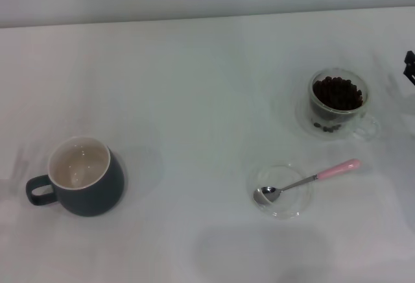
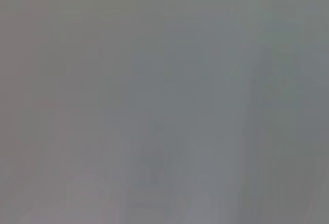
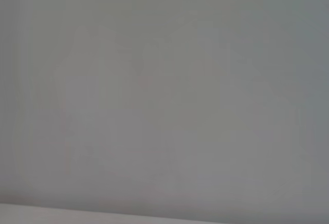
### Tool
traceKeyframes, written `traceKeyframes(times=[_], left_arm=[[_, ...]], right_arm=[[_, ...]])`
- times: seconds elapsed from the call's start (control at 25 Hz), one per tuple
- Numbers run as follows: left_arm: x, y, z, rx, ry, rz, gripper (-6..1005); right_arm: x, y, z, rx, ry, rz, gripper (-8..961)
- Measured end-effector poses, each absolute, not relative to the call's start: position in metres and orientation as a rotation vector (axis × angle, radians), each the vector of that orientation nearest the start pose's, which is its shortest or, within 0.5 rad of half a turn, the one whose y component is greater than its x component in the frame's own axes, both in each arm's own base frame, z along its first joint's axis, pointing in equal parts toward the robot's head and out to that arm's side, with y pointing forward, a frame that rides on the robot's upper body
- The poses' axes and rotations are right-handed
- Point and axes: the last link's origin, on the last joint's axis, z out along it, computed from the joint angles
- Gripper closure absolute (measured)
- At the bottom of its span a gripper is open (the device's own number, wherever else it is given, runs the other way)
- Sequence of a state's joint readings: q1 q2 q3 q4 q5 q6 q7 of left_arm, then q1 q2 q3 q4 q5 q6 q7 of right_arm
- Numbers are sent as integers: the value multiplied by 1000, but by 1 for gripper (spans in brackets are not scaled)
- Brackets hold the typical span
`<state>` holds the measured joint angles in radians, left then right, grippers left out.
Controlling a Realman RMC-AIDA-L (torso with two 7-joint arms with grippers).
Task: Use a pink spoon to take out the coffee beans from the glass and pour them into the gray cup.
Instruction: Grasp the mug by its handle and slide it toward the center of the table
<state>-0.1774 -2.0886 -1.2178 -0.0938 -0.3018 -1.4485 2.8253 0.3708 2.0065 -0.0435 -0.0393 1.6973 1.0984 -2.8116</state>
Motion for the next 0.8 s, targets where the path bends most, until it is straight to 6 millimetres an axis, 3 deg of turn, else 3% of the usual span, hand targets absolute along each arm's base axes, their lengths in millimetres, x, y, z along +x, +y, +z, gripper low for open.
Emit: traceKeyframes(times=[0.28, 0.56, 0.8], left_arm=[[-364, 184, -15, -1689, -553, -823, 137], [-358, 162, -39, -1855, -586, -822, 138], [-364, 148, -44, -1859, -636, -793, 138]], right_arm=[[418, 295, 44, -1543, 669, 435, 170], [420, 295, 48, -1544, 657, 409, 170], [423, 292, 51, -1539, 655, 404, 170]])
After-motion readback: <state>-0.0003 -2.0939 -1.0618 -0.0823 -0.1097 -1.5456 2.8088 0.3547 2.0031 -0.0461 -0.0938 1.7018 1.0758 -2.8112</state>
